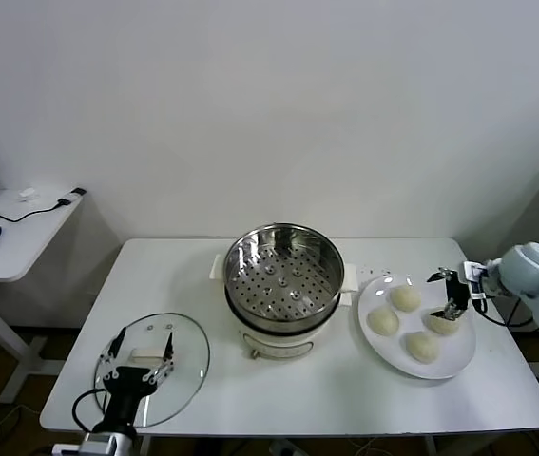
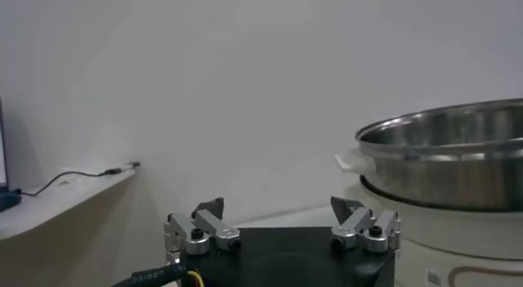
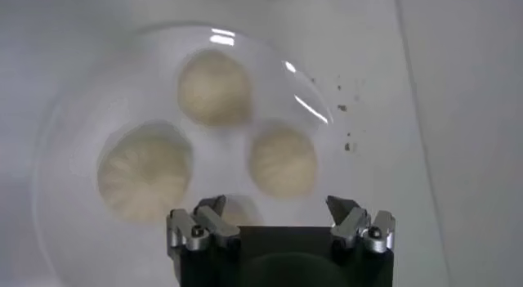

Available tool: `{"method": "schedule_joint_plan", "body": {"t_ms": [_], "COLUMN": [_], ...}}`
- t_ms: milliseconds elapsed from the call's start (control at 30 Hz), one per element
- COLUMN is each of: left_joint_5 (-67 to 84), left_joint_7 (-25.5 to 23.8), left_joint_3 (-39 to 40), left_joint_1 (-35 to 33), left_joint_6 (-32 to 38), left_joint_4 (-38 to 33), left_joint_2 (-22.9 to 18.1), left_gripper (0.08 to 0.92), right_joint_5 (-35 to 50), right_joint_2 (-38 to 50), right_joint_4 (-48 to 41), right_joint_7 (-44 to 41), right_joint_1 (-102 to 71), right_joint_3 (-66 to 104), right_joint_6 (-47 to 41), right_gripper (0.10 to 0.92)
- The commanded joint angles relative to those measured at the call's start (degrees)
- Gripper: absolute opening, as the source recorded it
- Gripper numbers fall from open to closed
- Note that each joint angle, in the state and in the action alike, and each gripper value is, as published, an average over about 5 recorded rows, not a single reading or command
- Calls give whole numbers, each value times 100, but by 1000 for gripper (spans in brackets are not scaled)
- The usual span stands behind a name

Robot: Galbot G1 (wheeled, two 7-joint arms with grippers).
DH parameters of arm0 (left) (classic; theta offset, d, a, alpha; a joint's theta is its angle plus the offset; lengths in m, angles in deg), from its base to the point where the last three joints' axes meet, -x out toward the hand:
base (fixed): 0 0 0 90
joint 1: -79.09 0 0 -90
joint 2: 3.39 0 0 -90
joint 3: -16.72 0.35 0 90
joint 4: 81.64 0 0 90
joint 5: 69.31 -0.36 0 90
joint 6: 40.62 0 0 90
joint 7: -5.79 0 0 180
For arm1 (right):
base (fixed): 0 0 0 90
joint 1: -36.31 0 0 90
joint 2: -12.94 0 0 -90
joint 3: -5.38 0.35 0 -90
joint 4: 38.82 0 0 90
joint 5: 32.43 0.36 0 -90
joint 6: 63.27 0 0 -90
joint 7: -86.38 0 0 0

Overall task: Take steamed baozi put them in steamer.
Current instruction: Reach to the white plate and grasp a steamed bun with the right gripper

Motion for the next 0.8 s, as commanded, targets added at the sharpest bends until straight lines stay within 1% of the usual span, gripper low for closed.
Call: {"method": "schedule_joint_plan", "body": {"t_ms": [33, 233, 533, 800], "left_joint_5": [72, -6, -17, -12], "left_joint_7": [-2, -16, -16, -8], "left_joint_3": [-81, -148, -186, -210], "left_joint_1": [-70, -158, -113, -57], "left_joint_6": [-5, 25, 23, 32], "left_joint_4": [40, 101, 157, 248], "left_joint_2": [-41, -15, -16, -20], "left_gripper": [823, 823, 823, 823], "right_joint_5": [-369, -529, -729, -742], "right_joint_2": [-1111, -1574, -1948, -2016], "right_joint_4": [-1565, -2012, -2555, -2642], "right_joint_7": [-492, -411, -390, -452], "right_joint_1": [1434, 1134, 904, 796], "right_joint_3": [-1521, -1237, -865, -753], "right_joint_6": [206, 249, 338, 370], "right_gripper": [823, 823, 823, 823]}}
